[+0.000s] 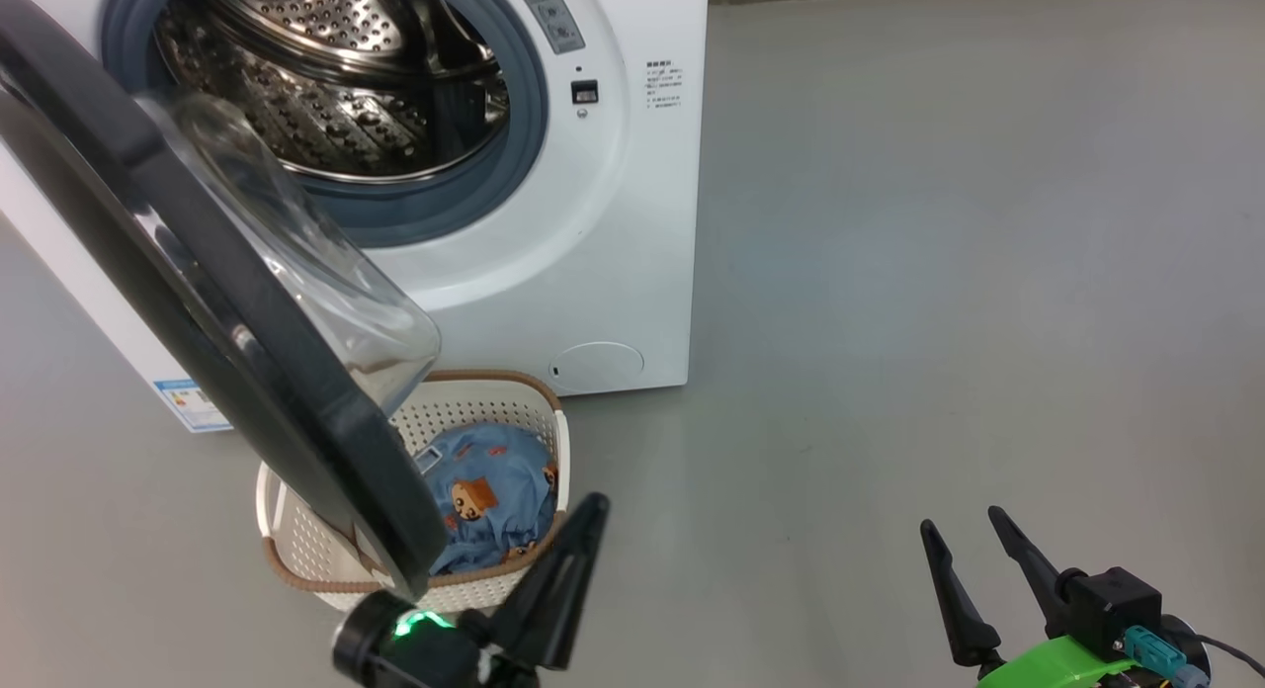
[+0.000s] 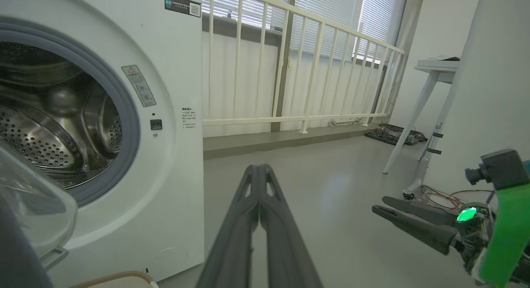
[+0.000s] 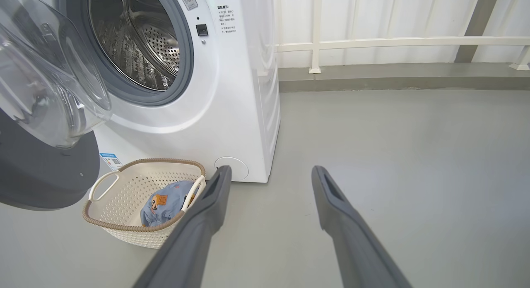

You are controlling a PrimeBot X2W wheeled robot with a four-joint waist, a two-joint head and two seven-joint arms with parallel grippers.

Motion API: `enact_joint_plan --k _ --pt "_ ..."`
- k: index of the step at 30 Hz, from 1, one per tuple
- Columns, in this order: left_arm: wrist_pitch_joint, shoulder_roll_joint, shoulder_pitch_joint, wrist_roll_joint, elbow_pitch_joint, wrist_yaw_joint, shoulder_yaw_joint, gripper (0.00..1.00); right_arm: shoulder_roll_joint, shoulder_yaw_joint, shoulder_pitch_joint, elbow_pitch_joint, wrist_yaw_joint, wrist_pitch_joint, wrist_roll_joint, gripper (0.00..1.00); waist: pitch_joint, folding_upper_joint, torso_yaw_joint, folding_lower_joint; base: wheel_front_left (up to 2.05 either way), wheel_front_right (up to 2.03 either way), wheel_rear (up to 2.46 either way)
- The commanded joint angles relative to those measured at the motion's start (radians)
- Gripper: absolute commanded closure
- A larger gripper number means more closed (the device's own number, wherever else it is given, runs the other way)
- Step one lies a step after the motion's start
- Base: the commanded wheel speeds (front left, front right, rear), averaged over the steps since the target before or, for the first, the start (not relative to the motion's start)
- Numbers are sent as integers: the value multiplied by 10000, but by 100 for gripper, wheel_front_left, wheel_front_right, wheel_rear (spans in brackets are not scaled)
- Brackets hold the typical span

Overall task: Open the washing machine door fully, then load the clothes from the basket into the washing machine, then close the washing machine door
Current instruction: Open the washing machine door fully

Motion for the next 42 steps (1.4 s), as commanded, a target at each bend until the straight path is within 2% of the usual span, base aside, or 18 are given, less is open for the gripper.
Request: enact_joint_plan --k 1,13,23,38,42 --pt "-40 -24 -249 -150 -48 125 465 100 -132 291 -376 -189 62 -120 36 0 88 0 11 0 0 0 0" --pt "-40 -24 -1220 -273 1207 619 1678 100 -269 389 -707 -223 62 -120 266 0 793 0 -60 0 0 0 0" --pt "-40 -24 -1522 -462 1515 675 2313 100 -287 349 -797 -224 62 -120 403 0 1074 0 -42 0 0 0 0" --pt "-40 -24 -1527 -627 1591 884 2575 100 -223 362 -891 -115 62 -120 512 0 1179 0 124 0 0 0 0" --pt "-40 -24 -1283 -393 1507 778 2832 100 -156 367 -906 -110 62 -120 538 0 1171 0 250 0 0 0 0"
